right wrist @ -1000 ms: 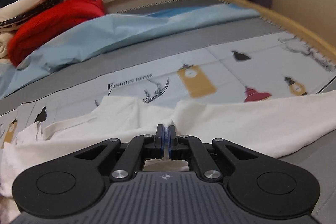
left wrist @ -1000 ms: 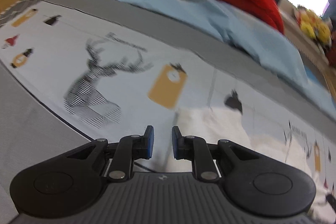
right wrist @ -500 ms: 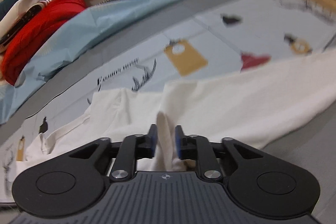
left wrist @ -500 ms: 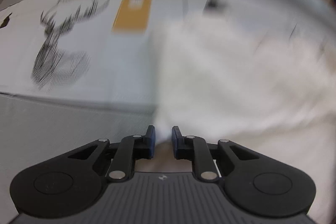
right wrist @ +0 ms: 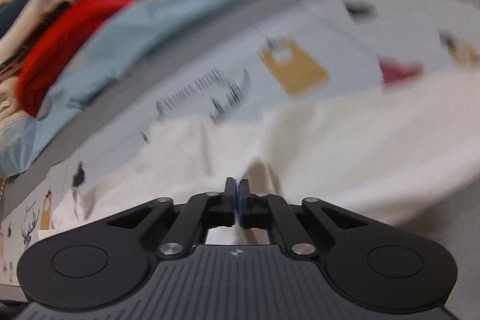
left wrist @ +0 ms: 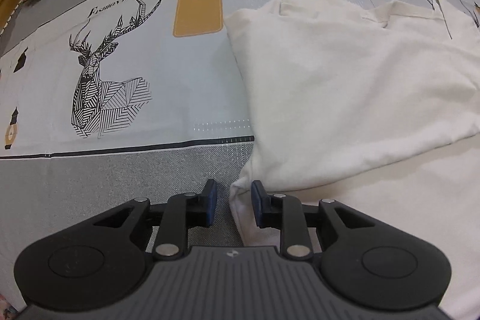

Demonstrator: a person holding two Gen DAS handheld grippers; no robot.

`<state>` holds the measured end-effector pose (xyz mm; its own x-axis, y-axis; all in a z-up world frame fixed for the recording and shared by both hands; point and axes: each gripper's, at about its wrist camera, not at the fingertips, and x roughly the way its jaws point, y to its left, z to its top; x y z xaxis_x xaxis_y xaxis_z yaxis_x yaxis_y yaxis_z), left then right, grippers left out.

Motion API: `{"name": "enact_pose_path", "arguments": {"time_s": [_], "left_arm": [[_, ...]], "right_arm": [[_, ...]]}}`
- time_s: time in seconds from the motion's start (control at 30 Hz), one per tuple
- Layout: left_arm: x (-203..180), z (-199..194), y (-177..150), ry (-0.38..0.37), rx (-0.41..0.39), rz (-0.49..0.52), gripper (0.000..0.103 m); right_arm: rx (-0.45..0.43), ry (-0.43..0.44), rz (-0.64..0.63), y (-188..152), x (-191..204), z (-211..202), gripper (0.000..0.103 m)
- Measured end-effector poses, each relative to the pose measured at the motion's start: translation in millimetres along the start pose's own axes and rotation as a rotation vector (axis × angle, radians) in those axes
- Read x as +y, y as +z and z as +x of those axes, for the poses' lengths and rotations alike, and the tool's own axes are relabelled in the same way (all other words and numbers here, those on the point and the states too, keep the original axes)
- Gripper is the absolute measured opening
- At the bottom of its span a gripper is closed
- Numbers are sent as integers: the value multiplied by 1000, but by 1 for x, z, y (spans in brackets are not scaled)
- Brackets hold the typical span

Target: Fold small clothes

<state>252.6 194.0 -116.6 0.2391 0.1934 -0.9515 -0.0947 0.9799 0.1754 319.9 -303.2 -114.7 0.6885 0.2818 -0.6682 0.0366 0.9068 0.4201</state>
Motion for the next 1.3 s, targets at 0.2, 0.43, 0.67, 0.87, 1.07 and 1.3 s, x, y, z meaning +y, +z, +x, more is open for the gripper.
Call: {"name": "enact_pose_path", "arguments": {"time_s": [0.2,0.43,0.67,0.87,1.07,1.3], "left_arm": [[-1,-3,-1,9,-20,6,28],[5,-12,5,-1,-66,-44,28],[7,-25,13,-78,-160,-125,28],[2,2,7,-58,-19,-91,29],[-2,-24,14,-116,-119,-113,28],[-27,-42,21,-119,-172,-80,28]], "right_arm": [[-61,-23,-212,6,31,-22,1],[-5,-195,-24,4,-5,-14,8],[306,-82,-5,-23,-5,29,11],[247,-121,-10,-15,-8,17,12],[172,-164,103,5,-40,1,14],[-39,-249,261,23,-115,-50,26]]}}
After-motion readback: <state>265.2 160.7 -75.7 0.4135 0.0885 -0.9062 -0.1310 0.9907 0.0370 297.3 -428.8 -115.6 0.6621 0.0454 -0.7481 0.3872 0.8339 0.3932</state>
